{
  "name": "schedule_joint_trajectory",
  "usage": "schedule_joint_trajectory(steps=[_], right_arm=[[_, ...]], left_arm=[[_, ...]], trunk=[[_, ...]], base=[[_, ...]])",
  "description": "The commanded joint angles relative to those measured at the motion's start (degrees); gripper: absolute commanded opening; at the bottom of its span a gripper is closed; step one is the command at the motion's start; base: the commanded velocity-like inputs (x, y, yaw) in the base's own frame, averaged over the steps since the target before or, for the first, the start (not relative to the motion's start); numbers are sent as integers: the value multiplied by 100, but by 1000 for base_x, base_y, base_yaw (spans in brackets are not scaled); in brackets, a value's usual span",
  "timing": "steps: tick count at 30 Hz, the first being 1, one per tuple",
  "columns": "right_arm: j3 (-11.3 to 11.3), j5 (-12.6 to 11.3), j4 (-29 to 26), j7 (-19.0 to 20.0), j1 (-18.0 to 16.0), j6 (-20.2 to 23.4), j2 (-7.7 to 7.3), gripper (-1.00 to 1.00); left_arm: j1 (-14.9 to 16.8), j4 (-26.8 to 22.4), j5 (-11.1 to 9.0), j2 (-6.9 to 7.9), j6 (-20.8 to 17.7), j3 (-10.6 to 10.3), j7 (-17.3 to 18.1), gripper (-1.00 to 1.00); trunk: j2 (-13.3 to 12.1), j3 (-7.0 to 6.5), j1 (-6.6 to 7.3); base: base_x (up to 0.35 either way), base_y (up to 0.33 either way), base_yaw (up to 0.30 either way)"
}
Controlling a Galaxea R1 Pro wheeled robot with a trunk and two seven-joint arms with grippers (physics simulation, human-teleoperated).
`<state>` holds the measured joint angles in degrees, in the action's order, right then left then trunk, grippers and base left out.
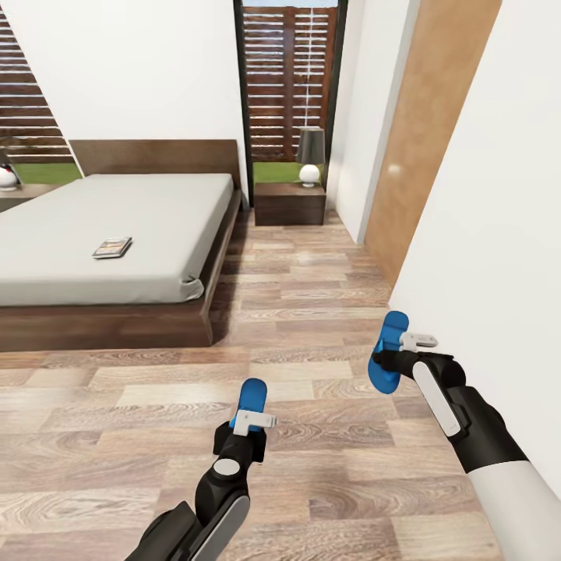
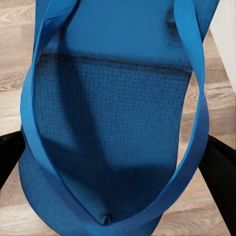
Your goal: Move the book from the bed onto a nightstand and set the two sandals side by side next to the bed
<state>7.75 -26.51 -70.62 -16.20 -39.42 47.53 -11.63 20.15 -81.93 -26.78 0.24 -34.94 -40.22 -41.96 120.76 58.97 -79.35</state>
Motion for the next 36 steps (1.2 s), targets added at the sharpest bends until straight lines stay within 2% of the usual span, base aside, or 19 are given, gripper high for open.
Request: schedule_joint_trajectory(steps=[1,17,36], right_arm=[[16,-57,-8,-58,-5,11,-6,-100],[14,-56,-14,-58,-5,11,-6,-100],[11,-56,-4,-58,-5,11,-6,-100]], left_arm=[[7,-7,-43,3,-13,-12,-57,-100],[7,-7,-39,3,-13,-12,-57,-100],[8,-7,-37,3,-13,-12,-57,-100]], trunk=[[2,5,-3],[2,5,-3],[2,5,-3]], base=[[336,0,-11],[336,-1,-2],[330,-119,0]])
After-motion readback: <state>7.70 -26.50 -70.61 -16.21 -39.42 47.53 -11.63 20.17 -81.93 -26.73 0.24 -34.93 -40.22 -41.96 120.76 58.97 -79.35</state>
